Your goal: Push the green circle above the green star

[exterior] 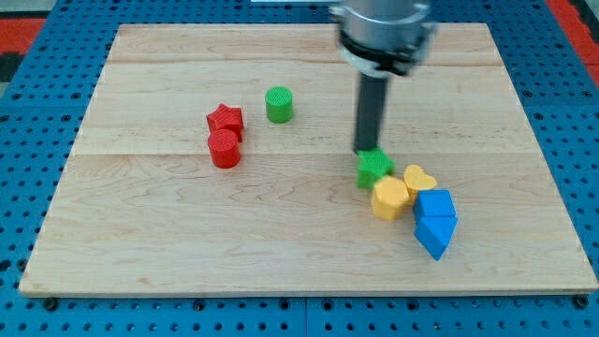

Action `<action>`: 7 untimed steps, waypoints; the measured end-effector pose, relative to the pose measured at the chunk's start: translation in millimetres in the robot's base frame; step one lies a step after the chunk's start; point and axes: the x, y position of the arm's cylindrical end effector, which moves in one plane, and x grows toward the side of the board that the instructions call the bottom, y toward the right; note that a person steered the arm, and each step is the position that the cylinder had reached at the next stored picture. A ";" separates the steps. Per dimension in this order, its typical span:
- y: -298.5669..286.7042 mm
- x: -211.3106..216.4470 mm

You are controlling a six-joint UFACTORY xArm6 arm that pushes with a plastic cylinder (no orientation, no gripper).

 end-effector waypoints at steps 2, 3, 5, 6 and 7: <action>9.4 -57.2; -20.2 -125.4; -176.7 -135.8; -90.2 -77.4; -28.3 -58.7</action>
